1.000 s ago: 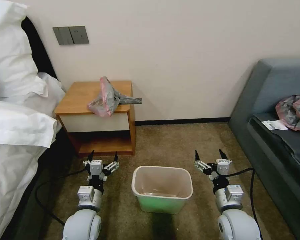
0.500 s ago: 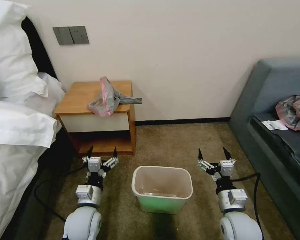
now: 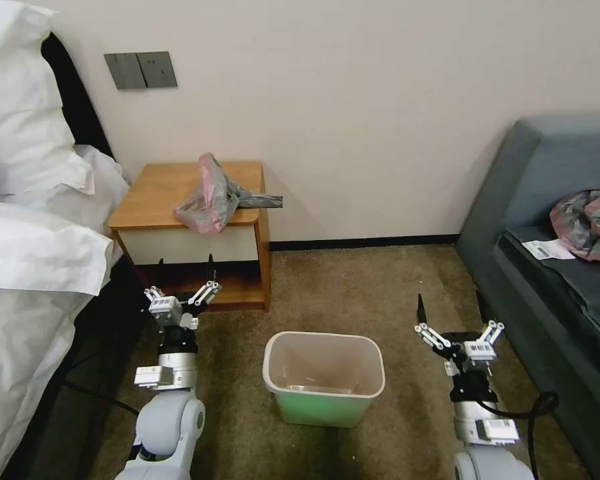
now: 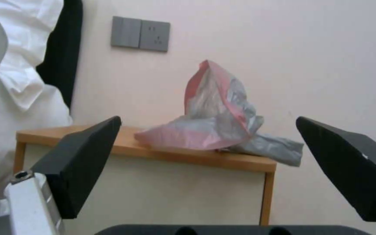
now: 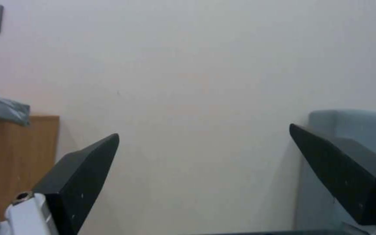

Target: Pick up the garbage bag from the table and place it over the trash can.

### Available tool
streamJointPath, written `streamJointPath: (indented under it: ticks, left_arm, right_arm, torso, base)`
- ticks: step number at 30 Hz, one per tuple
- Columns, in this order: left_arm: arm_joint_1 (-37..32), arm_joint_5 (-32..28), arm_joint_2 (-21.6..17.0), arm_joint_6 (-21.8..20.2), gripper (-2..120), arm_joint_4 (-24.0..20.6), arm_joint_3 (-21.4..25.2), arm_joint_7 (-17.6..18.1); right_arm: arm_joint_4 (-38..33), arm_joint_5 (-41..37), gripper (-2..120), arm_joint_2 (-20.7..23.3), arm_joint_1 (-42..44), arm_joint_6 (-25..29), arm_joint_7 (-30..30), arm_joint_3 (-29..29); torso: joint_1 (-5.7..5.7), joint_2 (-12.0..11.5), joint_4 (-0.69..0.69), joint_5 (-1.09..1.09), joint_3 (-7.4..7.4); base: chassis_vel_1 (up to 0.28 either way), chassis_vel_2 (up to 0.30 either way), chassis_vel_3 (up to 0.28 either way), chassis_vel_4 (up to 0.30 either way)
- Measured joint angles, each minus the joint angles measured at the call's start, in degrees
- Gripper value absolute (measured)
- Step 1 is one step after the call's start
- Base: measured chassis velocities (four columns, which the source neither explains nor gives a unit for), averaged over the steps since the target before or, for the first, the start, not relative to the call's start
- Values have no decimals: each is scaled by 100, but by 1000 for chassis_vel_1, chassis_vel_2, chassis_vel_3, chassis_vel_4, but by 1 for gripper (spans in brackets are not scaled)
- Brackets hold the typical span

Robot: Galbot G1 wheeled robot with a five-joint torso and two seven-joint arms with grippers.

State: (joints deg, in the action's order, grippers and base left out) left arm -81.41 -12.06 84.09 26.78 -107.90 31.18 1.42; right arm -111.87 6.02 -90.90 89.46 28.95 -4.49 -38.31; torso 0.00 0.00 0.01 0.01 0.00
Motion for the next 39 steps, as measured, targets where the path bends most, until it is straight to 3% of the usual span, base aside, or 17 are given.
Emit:
streamJointPath:
  ticks: [10, 12, 14, 15, 18, 22, 31, 34, 39]
  left_arm:
    - [-168, 211, 68, -40, 100, -104, 73, 156]
    - [-197, 250, 87, -50, 100, -123, 86, 189]
    - [-275, 316, 133, -69, 100, -191, 120, 248]
    - [-275, 316, 133, -69, 100, -191, 120, 248]
    - [-342, 357, 178, -82, 100, -249, 164, 304]
    - [-330, 391, 205, -94, 100, -174, 169, 319]
    - [-177, 477, 298, -104, 100, 220, 102, 322]
    - [-112, 502, 332, -105, 100, 365, 66, 322]
    - [-108, 516, 340, -105, 100, 444, 52, 321]
  right_arm:
    - [117, -5, 100, 314, -529, -454, 59, 541]
    - [208, 33, 100, 512, -711, -552, 92, 703]
    - [491, 110, 100, 1011, -1202, -717, 220, 1060]
    - [491, 110, 100, 1011, -1202, -717, 220, 1060]
    - [1026, 127, 100, 1673, -2029, -888, 426, 1687]
    - [1627, 254, 100, 2050, -2850, -919, 614, 2307]
    - [2913, 1486, 100, 2187, -4399, -1279, 1346, 3664]
    - [3522, 2018, 100, 2006, -5038, -1429, 1457, 4139]
    - [4187, 2272, 100, 1750, -5579, -1468, 1440, 4508]
  torso:
    - [0, 0, -2, -1, 0]
    - [0, 0, -2, -2, 0]
    - [0, 0, -1, 0, 0]
    - [0, 0, -1, 0, 0]
    - [0, 0, 0, 0, 0]
    - [0, 0, 0, 0, 0]
    - [0, 0, 0, -4, 0]
    - [1, 0, -1, -1, 1]
    - [0, 0, 0, 0, 1]
  base:
    - [0, 0, 0, 0]
    - [0, 0, 0, 0]
    - [0, 0, 0, 0]
    - [0, 0, 0, 0]
    - [0, 0, 0, 0]
    - [0, 0, 0, 0]
    - [0, 0, 0, 0]
    - [0, 0, 0, 0]
    - [0, 0, 0, 0]
